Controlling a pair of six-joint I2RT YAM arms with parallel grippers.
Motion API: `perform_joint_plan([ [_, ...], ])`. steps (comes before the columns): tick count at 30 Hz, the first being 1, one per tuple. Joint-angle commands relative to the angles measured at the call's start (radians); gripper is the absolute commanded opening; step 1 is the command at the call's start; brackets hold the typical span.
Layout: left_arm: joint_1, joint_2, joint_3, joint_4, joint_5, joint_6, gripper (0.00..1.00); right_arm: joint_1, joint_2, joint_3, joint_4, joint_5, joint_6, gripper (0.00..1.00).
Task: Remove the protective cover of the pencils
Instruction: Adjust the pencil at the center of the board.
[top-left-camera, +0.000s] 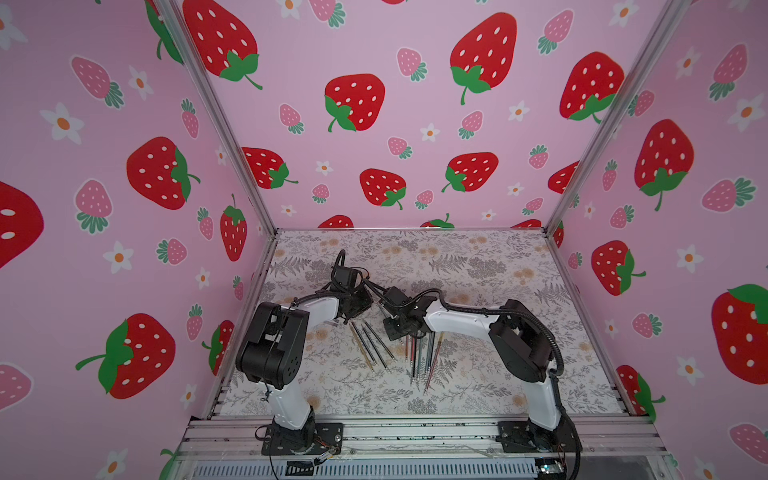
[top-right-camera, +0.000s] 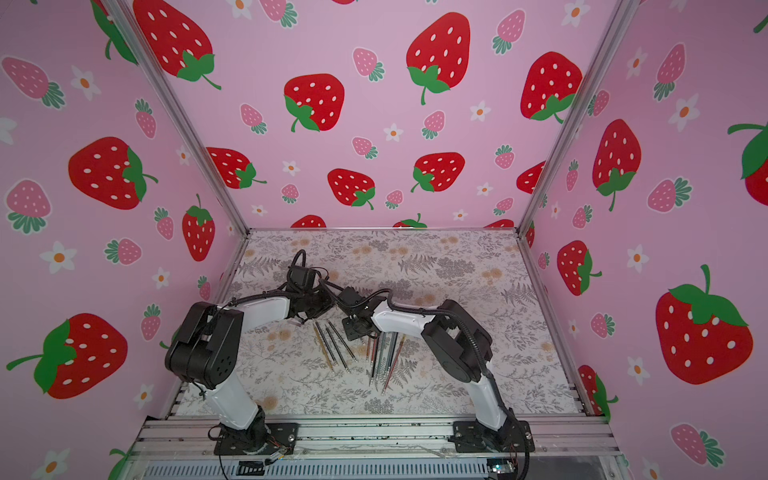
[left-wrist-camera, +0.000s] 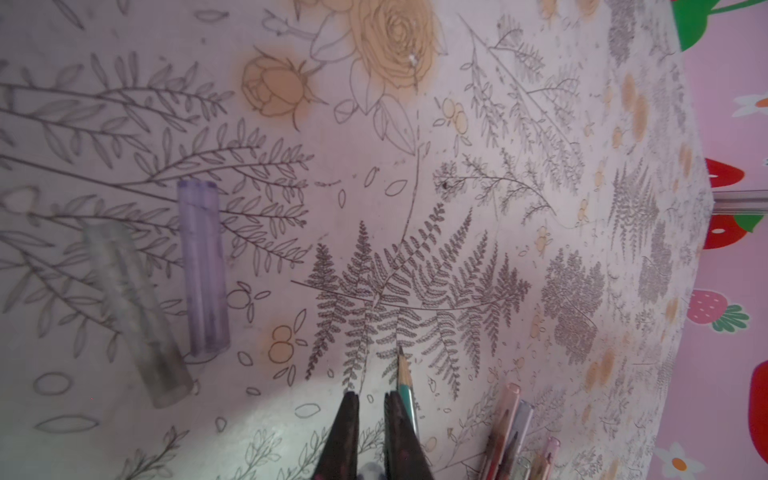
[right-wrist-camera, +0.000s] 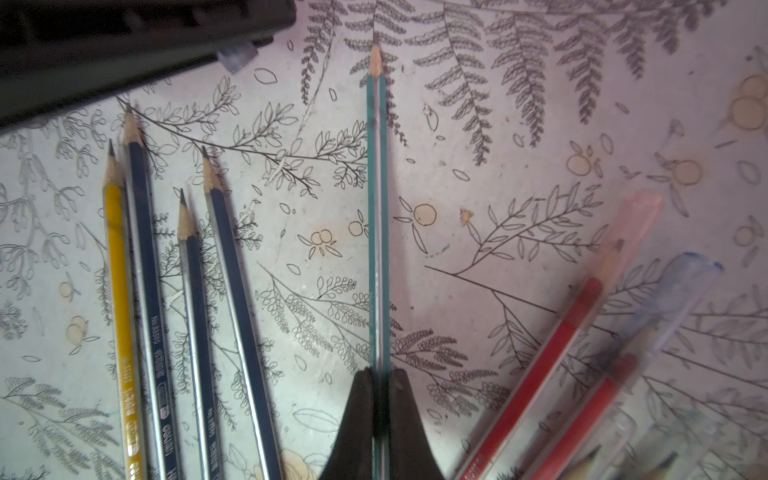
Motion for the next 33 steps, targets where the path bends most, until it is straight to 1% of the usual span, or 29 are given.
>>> perform_joint_plan([
  [1,0.002,0.02,0.065,-0.064,-0.042,0.021,0.0,0.011,0.0,-0.031,0.006,-0.021,0.043,0.0],
  [12,0.001,0.086,0.113,-0.121,-0.076,0.019,0.0,0.061,-0.005,-0.048,0.03,-0.024,0.031,0.0],
  [15,0.002,0.088,0.123,-0.145,-0.079,0.022,0.02,0.073,-0.007,-0.044,0.029,-0.02,0.034,0.0],
  [16,0.001,0.088,0.124,-0.15,-0.113,0.022,0.03,0.075,-0.007,-0.045,0.03,-0.016,0.033,0.01],
  [20,0.001,0.09,0.124,-0.162,-0.132,0.02,0.04,0.078,-0.004,-0.045,0.03,-0.014,0.037,0.02],
  [23,0.002,0.096,0.131,-0.172,-0.14,0.02,0.05,0.08,-0.005,-0.044,0.029,-0.013,0.037,0.06],
  [24,0.002,0.099,0.137,-0.181,-0.143,0.022,0.09,0.082,-0.007,-0.041,0.027,-0.013,0.037,0.07],
  [30,0.0,0.098,0.147,-0.199,-0.146,0.026,0.14,0.086,-0.027,-0.042,0.027,-0.006,0.034,0.16],
  [33,0.001,0.094,0.146,-0.199,-0.144,0.028,0.15,0.087,-0.032,-0.036,0.025,-0.003,0.028,0.19],
])
